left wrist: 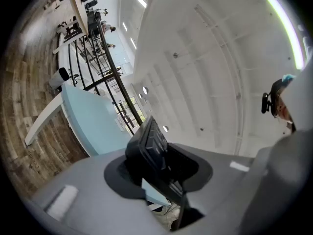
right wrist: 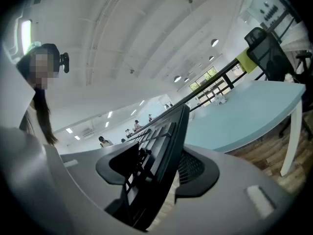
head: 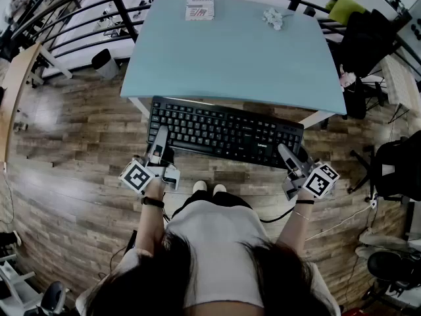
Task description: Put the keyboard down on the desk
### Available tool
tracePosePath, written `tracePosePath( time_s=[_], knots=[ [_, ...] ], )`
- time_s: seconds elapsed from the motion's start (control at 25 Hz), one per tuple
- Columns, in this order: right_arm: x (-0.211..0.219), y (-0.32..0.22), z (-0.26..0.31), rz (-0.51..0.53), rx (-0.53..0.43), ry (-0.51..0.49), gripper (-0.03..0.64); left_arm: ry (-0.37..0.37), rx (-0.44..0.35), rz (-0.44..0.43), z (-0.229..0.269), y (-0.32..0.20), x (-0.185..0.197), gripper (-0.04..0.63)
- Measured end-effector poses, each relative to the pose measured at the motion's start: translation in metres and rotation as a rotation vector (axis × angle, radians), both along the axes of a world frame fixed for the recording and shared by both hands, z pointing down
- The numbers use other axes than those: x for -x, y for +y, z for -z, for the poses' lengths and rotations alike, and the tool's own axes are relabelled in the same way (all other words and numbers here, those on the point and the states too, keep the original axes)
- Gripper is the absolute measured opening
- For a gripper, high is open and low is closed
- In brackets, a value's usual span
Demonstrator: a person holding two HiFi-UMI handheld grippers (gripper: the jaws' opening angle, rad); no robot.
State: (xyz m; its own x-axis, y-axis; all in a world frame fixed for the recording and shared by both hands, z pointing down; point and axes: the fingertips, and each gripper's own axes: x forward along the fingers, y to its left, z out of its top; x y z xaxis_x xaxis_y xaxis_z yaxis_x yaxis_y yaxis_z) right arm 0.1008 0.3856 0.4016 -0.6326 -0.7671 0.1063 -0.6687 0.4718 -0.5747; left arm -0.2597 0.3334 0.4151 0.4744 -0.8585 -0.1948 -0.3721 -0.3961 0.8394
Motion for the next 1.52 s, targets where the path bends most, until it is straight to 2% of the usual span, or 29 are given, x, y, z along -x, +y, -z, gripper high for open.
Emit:
tracePosePath(
  time_s=[0.2,0.64,0.8,1.04,1.28,1.52],
  knots=[
    [-0.009,0.006,0.000,-0.039,0.004,-0.011,0.218,-0.035,0.014,-0.020,-0.004,-0.005,-0.009,0.146],
    [-0.018,0.005,-0.016,-0.045,0.023,-0.035,0.219,-0.055,0.044,-0.002,-0.013,-0.001,-0.016,0.146],
    [-0.017,-0.002,-0.023,-0.046,0.018,-0.033,0.219,-0.042,0.039,-0.002,-0.021,-0.007,-0.016,0.146],
    [-0.043,-0.092,-0.020,-0.053,0.036,-0.031,0.219,-0.039,0.074,-0.005,-0.022,-0.097,-0.043,0.146],
    [-0.041,-0.174,-0.013,-0.077,0.041,-0.016,0.219,-0.031,0.117,-0.016,-0.027,-0.184,-0.040,0.146],
    [-0.045,-0.261,-0.013,-0.108,0.088,-0.016,0.219,-0.023,0.158,-0.052,-0.028,-0.282,-0.048,0.146]
  ],
)
